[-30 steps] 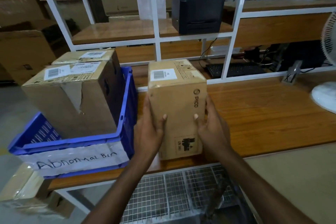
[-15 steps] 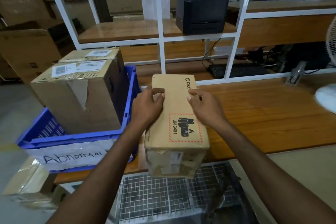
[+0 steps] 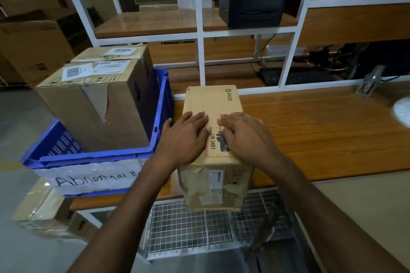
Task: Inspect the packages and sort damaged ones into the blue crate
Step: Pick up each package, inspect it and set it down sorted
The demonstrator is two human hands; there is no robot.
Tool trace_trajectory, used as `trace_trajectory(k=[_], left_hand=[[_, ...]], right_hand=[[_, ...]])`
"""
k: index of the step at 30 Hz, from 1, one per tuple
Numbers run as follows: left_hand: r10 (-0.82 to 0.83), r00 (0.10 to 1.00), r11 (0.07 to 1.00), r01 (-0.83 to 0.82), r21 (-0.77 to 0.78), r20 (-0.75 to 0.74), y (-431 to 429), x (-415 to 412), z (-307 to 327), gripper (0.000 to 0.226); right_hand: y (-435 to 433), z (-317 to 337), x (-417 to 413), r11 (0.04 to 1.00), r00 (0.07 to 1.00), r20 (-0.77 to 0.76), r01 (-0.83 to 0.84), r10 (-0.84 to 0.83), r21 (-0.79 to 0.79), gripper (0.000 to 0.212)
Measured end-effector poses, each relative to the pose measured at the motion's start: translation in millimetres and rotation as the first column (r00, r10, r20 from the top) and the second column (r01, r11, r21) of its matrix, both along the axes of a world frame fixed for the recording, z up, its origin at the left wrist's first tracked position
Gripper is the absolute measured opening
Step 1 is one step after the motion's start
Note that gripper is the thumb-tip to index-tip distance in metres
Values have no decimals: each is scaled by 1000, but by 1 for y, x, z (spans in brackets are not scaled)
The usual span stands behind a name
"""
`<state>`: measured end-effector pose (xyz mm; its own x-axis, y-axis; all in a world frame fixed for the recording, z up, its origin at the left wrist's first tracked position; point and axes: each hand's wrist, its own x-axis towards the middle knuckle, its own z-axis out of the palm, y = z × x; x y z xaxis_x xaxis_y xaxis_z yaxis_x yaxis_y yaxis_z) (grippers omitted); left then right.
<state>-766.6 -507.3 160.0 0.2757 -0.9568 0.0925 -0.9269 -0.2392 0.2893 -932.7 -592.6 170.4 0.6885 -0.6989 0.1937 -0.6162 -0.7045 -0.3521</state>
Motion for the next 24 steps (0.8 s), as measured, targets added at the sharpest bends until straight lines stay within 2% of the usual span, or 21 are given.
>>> trace_trajectory(k=[3,5,6,8,11,13,16,19,21,24], left_hand=[[-34,999,998,34,45,20,-1,2,9,54],[-50,999,997,51,63,-16,-3,5,12,53],[-50,997,996,54,65,-63,-2,6,12,55],[-47,965,998,54,20,-257,8,5,10,65],[-55,841,981,-54,-184,-539,42,-10,-10,82],[-50,784,940,-173,-294,-619,66,-28,-26,92],[-3,705,863,-357,-358,-709,84,-44,-56,104],[37,733,881,-344,-324,-679,94,-53,-75,107],[37,759,899,-309,-310,-650,98,-55,-81,100],[-2,787,876,-296,-380,-617,96,-52,-69,90]], right_hand=[[2,4,-1,999,997,-69,-35,35,2,42],[-2,1,-2,998,998,-56,-39,41,43,43],[-4,-1,-2,996,999,-15,-32,33,88,43],[-2,-10,-7,979,986,168,-17,-18,205,45],[23,-42,-34,969,858,480,77,-185,236,60],[45,-67,-52,969,804,563,64,-192,239,63],[69,-95,-60,959,814,564,-29,-140,281,75],[75,-107,-55,954,808,570,-32,-151,298,88],[76,-106,-54,941,792,585,-39,-176,336,87],[73,-84,-56,934,788,579,-16,-208,358,83]])
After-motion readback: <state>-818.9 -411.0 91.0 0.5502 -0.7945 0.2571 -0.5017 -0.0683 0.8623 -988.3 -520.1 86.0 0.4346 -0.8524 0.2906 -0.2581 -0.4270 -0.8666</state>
